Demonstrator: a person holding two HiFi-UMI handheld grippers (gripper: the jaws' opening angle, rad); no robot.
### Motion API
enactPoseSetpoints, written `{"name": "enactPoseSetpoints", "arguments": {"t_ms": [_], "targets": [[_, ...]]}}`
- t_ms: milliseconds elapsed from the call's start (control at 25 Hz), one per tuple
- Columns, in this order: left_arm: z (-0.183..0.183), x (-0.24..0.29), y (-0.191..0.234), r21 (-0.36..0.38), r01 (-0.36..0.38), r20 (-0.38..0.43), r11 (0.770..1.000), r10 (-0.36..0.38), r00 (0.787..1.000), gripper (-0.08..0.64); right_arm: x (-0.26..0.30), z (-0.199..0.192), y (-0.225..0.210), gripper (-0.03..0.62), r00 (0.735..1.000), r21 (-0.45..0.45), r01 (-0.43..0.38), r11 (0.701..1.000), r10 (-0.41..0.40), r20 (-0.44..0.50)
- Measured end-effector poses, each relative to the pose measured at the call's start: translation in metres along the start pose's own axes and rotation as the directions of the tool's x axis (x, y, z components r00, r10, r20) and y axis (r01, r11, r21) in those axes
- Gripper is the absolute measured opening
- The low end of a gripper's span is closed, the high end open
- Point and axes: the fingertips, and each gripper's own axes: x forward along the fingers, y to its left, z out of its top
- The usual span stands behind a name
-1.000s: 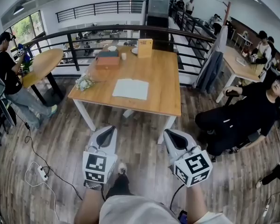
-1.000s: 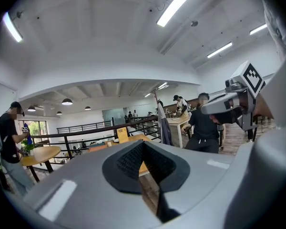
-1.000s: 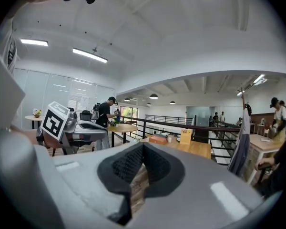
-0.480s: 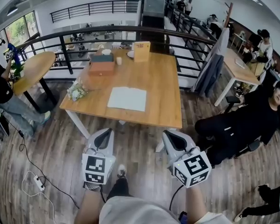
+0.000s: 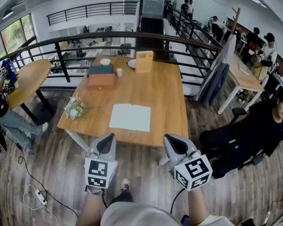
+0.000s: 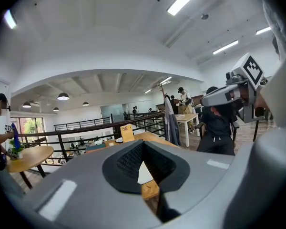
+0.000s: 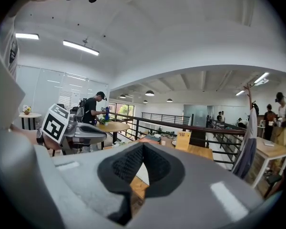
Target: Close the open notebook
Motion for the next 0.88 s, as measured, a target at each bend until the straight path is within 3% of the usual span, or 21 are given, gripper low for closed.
{"name": "enactPoseSetpoints", "arguments": {"t_ms": [360, 880], "targets": [[0.01, 0.034, 0.029, 0.002, 0.012, 0.002, 1.0, -0.012, 1.0, 0.003, 0.047, 0.017, -0.012, 0.0, 1.0, -0.009, -0.019, 1.0, 0.019, 0.002], [-0.002, 0.063, 0.053, -0.016, 0.048, -0.015, 0.999, -0.048, 0.999, 0.003, 0.086, 0.012, -0.02, 0.0, 1.0, 0.012, -0.007, 1.0, 0.007, -0.024]]}}
